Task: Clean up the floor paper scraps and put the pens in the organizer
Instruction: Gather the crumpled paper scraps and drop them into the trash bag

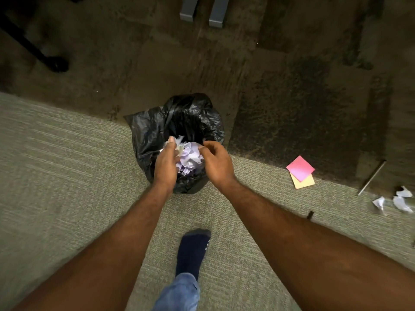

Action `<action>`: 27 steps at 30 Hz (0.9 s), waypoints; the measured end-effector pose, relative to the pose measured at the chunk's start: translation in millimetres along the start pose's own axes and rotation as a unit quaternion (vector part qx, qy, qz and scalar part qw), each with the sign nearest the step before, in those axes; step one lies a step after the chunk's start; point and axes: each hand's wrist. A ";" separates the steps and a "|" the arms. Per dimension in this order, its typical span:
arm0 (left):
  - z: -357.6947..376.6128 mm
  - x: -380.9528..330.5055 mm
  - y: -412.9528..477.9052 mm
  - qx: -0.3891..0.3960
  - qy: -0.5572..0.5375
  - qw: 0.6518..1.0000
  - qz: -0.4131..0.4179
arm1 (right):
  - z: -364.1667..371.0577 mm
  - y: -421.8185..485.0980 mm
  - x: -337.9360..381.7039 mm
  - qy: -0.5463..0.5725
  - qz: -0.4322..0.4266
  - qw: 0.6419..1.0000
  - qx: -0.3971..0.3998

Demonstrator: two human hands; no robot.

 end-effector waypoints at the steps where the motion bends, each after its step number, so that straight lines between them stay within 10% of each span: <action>1: 5.2 -0.9 -3.6 0.008 0.000 1.000 -0.006 | -7.0 -2.6 -3.6 0.001 -0.012 1.000 -0.010; 15: 173.2 44.6 -97.3 0.229 0.162 0.957 -0.078 | -186.4 -67.2 -119.2 -0.080 0.042 0.991 -0.099; 27: 313.7 111.0 -155.2 0.312 0.385 0.866 0.059 | -338.5 -114.6 -213.3 -0.040 0.096 0.981 -0.161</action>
Point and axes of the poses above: each hand's wrist, its own y-axis towards the middle knuckle, its own z-axis out of the palm, x = y × z, and after that the axes turned 2 degrees about x, right-handed
